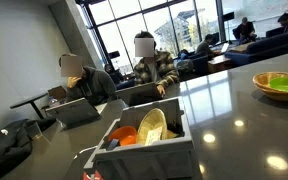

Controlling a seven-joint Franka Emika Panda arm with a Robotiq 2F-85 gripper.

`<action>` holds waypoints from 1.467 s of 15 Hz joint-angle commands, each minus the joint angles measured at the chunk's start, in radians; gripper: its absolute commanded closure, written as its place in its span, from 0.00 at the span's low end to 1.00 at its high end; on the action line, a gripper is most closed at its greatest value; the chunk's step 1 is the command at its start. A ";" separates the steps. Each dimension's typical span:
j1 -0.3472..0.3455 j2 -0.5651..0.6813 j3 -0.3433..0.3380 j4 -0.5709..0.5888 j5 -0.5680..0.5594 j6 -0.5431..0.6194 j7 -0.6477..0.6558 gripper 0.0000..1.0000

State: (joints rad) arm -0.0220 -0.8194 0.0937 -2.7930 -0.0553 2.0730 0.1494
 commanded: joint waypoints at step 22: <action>-0.264 0.297 0.100 0.009 -0.030 0.446 0.691 0.00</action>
State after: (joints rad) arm -0.2270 -0.5860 0.1749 -2.7856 -0.0597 2.4158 0.7190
